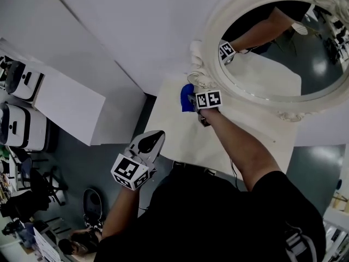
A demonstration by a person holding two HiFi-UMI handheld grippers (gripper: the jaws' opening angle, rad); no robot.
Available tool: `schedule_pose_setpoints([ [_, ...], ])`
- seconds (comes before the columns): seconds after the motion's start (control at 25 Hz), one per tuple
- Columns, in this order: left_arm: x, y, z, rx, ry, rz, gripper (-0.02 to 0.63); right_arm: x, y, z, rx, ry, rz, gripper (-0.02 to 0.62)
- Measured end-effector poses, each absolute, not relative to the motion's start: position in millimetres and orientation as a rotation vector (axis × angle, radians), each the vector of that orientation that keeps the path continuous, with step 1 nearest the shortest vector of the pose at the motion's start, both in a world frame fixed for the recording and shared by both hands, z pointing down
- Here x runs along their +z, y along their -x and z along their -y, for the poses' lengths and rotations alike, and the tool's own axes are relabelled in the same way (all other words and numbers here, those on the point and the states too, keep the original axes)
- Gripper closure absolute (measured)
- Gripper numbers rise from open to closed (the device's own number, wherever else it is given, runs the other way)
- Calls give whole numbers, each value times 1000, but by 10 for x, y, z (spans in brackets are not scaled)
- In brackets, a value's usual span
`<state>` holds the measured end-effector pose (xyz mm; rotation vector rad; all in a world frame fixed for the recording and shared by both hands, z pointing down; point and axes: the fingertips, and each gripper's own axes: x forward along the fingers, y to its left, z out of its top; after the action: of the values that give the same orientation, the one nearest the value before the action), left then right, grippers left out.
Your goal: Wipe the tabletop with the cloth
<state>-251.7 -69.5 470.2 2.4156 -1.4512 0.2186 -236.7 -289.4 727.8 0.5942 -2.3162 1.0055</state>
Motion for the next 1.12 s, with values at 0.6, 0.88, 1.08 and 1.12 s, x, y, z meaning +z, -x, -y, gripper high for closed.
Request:
schedule_pose_setpoints([
  [0.6,4681,2114,968,242,-2510,1293,595,7537,1298,2976,911,-773,2178,555],
  [0.88,4720,1677,1107,252,-2578,1164,595,7566,468,3009,919,-902,2125,554],
  [1.08,4682,1327,1239,252,-2630,1084,595,7576,-201,3013,928,-996,2083,554],
  [1.12,4678,1255,1258,252,-2639,1067,595,7578,-336,3002,932,-1014,2075,554],
])
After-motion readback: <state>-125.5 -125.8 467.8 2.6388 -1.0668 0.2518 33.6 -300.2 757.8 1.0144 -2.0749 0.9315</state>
